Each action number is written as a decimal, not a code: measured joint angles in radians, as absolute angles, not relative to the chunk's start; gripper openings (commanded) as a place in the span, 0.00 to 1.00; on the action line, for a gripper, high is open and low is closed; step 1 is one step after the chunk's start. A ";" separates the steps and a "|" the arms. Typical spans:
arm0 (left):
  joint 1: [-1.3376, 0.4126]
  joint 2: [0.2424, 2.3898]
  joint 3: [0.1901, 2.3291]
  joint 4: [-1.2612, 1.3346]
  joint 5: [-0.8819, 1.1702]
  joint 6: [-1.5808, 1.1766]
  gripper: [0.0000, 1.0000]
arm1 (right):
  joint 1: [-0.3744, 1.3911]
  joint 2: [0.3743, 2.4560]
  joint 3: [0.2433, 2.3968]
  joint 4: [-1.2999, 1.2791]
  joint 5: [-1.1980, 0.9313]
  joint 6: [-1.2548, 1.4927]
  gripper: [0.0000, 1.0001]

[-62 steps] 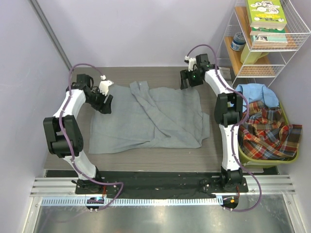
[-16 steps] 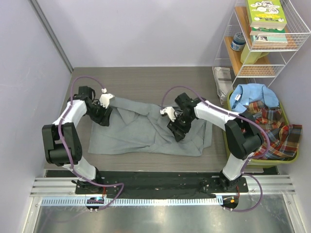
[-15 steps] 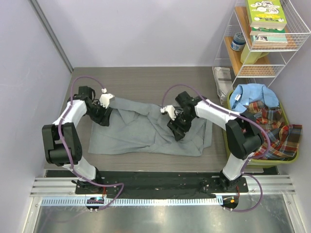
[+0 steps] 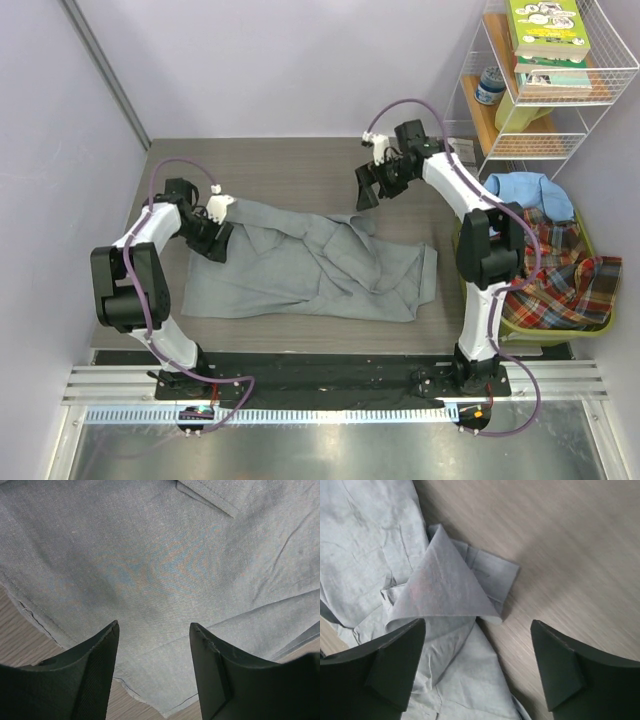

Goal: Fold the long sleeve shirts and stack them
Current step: Flatten the shirt out

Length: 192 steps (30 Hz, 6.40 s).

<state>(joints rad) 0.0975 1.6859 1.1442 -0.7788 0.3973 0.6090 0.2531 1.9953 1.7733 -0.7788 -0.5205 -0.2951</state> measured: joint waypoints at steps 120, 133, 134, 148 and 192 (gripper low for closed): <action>-0.212 1.989 1.473 -0.474 0.108 0.418 0.65 | 0.467 1.951 1.349 -0.749 -0.381 -0.215 0.71; -0.337 2.051 1.516 -0.381 -0.052 0.397 0.67 | 0.467 1.953 1.352 -0.753 -0.381 -0.223 0.71; -0.336 2.061 1.520 -0.373 -0.070 0.397 0.66 | 0.467 1.953 1.352 -0.754 -0.381 -0.224 0.71; -0.267 2.261 1.812 -0.287 -0.318 0.554 0.65 | 0.456 1.998 1.414 -0.810 -0.382 -0.240 0.71; 0.145 1.810 1.385 -0.667 0.540 0.386 0.89 | 0.508 2.384 2.085 -0.838 -0.497 -0.169 0.01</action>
